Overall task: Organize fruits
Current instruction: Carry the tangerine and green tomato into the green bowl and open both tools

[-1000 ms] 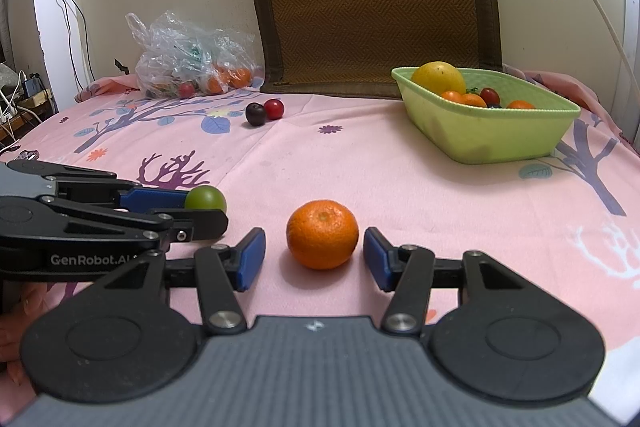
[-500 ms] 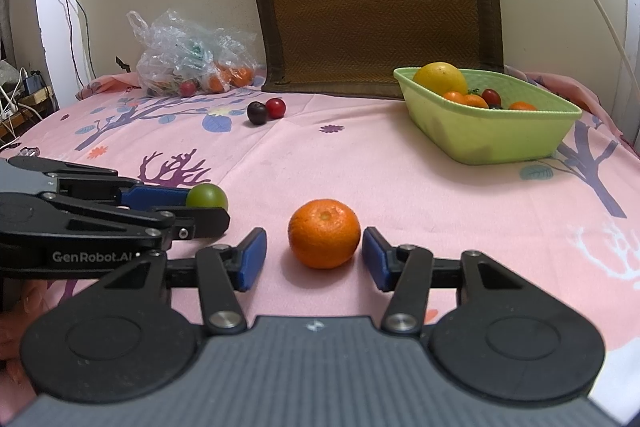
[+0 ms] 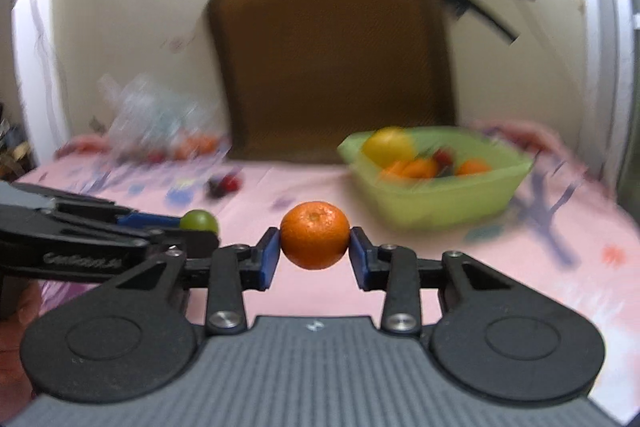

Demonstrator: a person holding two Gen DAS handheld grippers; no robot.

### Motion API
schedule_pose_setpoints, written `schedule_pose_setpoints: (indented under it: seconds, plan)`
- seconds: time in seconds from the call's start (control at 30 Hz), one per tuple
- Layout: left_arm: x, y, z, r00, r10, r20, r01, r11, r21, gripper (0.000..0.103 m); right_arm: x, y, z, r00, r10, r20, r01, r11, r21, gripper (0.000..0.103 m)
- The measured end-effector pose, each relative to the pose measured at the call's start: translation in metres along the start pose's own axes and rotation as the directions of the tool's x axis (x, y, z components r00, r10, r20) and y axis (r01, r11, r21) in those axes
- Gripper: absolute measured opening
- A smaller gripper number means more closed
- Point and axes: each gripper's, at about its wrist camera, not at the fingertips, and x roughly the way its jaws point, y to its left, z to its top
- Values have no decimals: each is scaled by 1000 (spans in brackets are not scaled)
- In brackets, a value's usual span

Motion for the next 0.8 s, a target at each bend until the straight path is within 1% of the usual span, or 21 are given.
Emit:
schedule_pose_setpoints:
  seconds: [0.1, 0.13, 0.2, 0.3, 0.37, 0.43, 0.5, 0.6, 0.63, 0.67, 0.7, 0.8]
  plan:
    - [22, -12, 38, 999, -48, 25, 48, 999, 26, 31, 13, -34, 23, 996, -61, 58, 59, 998, 33, 40]
    - [31, -16, 49, 998, -57, 34, 56, 998, 39, 31, 20, -45, 29, 994, -86, 63, 84, 996, 38, 40]
    - [54, -25, 68, 997, -66, 40, 64, 996, 61, 31, 38, -69, 36, 992, -119, 49, 116, 992, 57, 40]
    - [94, -33, 87, 996, -94, 1, 93, 994, 65, 31, 59, -93, 37, 988, -153, 14, 152, 987, 52, 40]
    - [117, -38, 93, 995, -97, -20, 98, 992, 81, 31, 69, -103, 34, 984, -176, 1, 176, 984, 43, 40]
    - [134, -40, 96, 994, -104, -37, 107, 990, 91, 31, 76, -112, 31, 985, -170, -20, 171, 982, 77, 41]
    - [146, -40, 97, 992, -112, -50, 116, 990, 86, 32, 77, -115, 28, 987, -161, -14, 161, 983, 87, 42]
    - [159, -39, 96, 990, -124, -61, 128, 989, 70, 32, 78, -114, 27, 981, -194, -4, 194, 980, 54, 44]
    - [161, -38, 96, 990, -127, -66, 131, 990, 58, 35, 77, -115, 26, 981, -195, -1, 195, 979, 57, 45]
    - [162, -36, 96, 989, -128, -68, 132, 990, 44, 40, 75, -116, 26, 980, -197, 6, 196, 978, 67, 47]
    - [160, -34, 97, 990, -128, -64, 130, 991, 35, 41, 74, -119, 27, 980, -196, 17, 194, 977, 83, 50]
    - [141, -23, 100, 991, -133, -18, 133, 991, 11, 41, 65, -123, 26, 976, -211, 53, 203, 972, 121, 50]
